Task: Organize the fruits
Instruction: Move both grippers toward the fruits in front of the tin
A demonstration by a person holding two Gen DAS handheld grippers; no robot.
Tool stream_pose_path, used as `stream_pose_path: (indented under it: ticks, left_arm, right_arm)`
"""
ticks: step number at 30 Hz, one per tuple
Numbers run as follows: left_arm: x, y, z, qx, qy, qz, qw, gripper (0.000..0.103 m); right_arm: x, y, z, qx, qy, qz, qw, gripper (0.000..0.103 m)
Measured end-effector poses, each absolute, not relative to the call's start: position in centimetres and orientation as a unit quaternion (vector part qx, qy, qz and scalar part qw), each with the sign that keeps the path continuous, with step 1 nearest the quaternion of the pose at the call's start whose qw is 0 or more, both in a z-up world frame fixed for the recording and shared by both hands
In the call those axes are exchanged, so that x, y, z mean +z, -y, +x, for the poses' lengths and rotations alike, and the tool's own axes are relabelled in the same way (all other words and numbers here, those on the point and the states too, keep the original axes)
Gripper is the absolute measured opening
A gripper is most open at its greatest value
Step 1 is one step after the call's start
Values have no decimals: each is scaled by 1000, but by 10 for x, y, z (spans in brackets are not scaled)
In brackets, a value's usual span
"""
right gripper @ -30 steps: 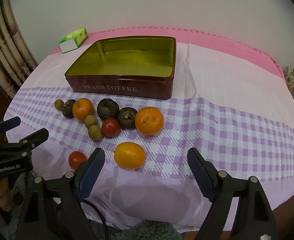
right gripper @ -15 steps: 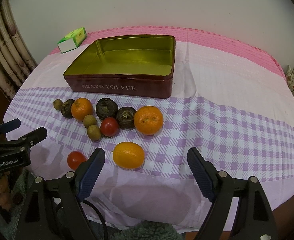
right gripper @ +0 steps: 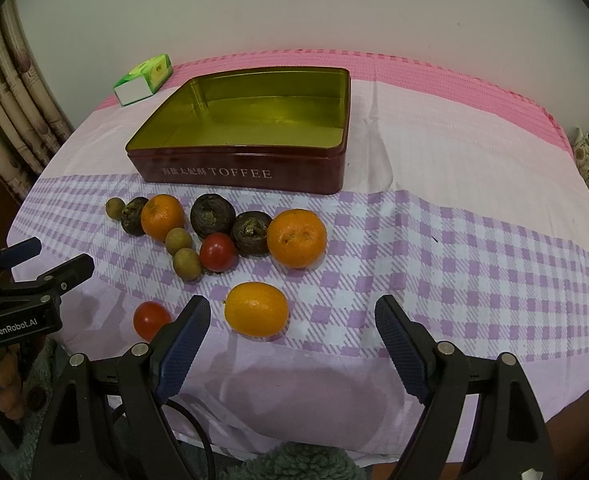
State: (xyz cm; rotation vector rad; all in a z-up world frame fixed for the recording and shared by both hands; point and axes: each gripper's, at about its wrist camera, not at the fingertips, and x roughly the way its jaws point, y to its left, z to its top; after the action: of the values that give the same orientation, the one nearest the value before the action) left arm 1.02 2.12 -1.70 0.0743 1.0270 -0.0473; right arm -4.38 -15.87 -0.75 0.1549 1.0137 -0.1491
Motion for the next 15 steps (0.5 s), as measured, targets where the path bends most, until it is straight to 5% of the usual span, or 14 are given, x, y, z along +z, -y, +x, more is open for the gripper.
stream_pose_path:
  ticks: [15]
  left_arm:
    - [-18,-17,11,-24,-493,40,869,97]
  right_arm:
    - [-10,158,-45,-71,-486,75,868,82]
